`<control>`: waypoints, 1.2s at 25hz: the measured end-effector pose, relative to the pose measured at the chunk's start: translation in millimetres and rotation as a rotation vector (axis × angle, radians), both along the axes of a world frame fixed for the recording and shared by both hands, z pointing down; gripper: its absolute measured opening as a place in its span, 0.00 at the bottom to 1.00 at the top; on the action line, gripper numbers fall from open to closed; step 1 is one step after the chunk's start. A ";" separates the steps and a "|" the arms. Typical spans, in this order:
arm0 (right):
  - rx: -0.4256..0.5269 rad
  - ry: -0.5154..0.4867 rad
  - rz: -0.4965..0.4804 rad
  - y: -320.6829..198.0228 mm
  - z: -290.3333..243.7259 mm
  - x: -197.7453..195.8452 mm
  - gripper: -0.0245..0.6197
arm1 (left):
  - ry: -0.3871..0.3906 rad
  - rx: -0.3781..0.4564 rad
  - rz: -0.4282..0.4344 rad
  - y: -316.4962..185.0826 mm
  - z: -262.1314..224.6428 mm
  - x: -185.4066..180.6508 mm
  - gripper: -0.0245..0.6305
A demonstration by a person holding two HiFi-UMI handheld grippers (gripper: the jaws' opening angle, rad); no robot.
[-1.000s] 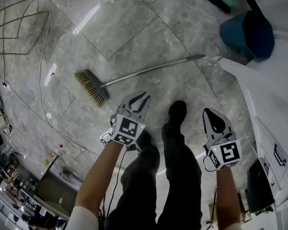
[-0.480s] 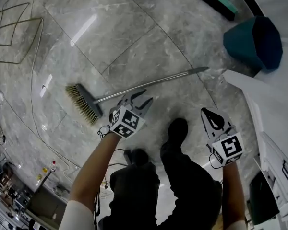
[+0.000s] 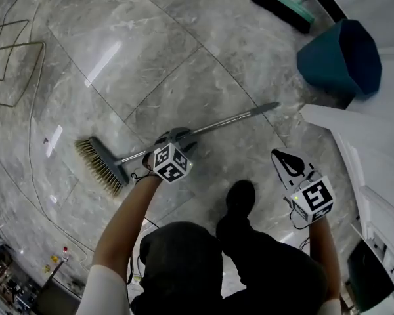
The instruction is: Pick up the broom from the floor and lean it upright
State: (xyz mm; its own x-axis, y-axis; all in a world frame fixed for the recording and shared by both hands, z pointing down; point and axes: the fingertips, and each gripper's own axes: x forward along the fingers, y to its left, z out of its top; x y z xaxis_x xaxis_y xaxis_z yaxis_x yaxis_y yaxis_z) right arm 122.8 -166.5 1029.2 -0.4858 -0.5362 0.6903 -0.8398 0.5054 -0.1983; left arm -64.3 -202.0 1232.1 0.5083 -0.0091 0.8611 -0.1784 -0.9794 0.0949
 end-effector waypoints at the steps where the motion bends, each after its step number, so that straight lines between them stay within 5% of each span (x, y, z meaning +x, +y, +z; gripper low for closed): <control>1: 0.008 0.006 0.000 -0.8 0.2 0.1 0.04 | -0.020 0.014 0.029 0.1 8.2 -2.6 0.30; 5: 0.033 0.030 0.005 -0.9 1.8 2.3 0.04 | -0.016 0.028 0.088 0.6 22.6 -7.7 0.30; 13: 0.024 0.046 0.007 3.9 7.8 1.6 0.04 | 0.038 -0.003 0.053 -5.5 21.3 -6.0 0.16; 18: 0.035 0.044 0.005 3.1 0.7 -6.2 0.04 | 0.045 0.017 0.077 -5.5 9.9 -8.1 0.15; 30: 0.170 0.048 0.035 -10.0 -93.7 14.8 0.04 | 0.236 0.099 0.061 -44.1 -133.2 -13.0 0.15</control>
